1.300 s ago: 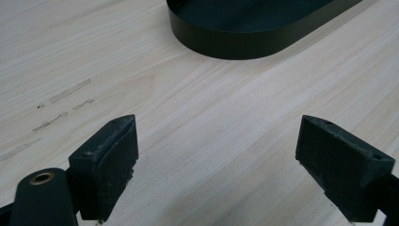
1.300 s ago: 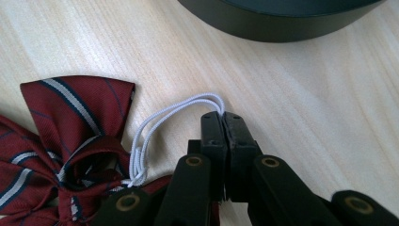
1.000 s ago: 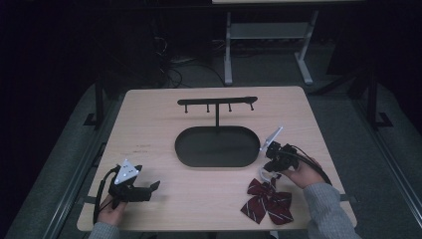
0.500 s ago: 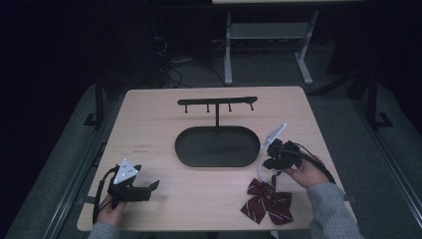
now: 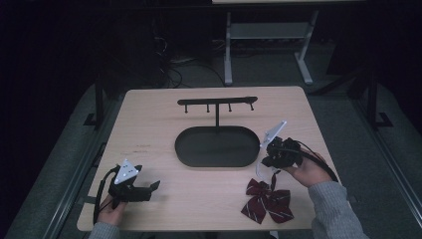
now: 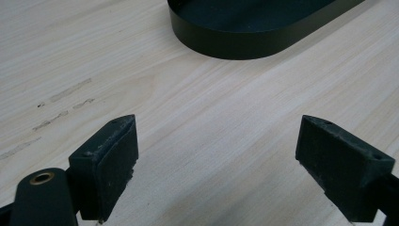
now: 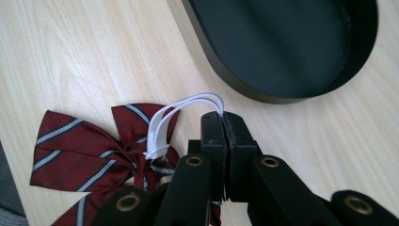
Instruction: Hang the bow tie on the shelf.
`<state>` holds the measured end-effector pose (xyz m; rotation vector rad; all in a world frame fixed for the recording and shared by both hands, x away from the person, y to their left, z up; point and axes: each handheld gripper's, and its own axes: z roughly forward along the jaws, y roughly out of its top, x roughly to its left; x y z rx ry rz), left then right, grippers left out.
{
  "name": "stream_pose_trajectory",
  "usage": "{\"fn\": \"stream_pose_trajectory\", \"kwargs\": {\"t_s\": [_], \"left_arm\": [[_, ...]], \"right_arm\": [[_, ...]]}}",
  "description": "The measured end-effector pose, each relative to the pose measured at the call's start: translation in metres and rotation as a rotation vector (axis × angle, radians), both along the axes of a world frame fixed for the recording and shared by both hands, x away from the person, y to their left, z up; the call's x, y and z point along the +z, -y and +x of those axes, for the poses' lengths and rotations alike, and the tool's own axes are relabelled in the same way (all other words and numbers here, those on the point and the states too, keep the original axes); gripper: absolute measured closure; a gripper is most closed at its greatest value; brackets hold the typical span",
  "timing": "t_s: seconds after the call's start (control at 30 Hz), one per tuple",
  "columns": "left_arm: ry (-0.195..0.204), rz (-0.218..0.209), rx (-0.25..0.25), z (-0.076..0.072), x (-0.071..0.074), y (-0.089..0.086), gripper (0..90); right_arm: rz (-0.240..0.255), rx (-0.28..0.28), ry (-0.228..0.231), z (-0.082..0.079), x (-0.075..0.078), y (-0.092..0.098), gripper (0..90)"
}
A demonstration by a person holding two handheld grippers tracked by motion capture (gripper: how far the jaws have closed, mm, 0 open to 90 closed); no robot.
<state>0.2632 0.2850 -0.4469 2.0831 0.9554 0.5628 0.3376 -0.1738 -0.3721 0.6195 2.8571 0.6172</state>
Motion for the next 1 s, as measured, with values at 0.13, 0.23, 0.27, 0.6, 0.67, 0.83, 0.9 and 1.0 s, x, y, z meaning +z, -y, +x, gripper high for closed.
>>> {"fn": "stream_pose_trajectory", "kwargs": {"t_s": [0.13, 0.23, 0.27, 0.6, 0.67, 0.83, 0.9, 1.0], "left_arm": [[0.003, 0.002, -0.001, 0.0, 0.0, 0.001, 13.3], [0.004, 0.001, 0.001, 0.0, 0.0, 0.001, 13.3], [0.004, 0.001, 0.0, 0.0, 0.001, 0.001, 13.3], [0.002, 0.001, 0.003, 0.001, 0.0, 0.0, 13.3], [0.005, -0.003, 0.006, 0.001, 0.0, 0.0, 13.3], [0.006, -0.012, 0.009, 0.001, 0.0, 0.0, 13.3], [0.004, -0.01, 0.006, 0.001, -0.001, 0.0, 13.3], [0.005, -0.008, 0.007, 0.001, 0.0, -0.001, 13.3]], "right_arm": [[-0.009, 0.013, 0.015, -0.002, 0.01, -0.005, 87.9], [-0.004, 0.024, 0.026, -0.002, 0.016, -0.007, 87.9], [-0.002, 0.023, 0.027, -0.003, 0.018, -0.007, 87.9], [0.022, 0.046, 0.031, -0.001, 0.03, -0.008, 87.8], [0.021, 0.058, 0.026, 0.0, 0.032, -0.009, 87.8], [0.028, 0.071, 0.032, 0.001, 0.041, -0.014, 87.8], [0.035, 0.073, 0.037, 0.002, 0.045, -0.015, 87.8], [0.033, 0.075, 0.046, 0.003, 0.05, -0.016, 87.8]]}}
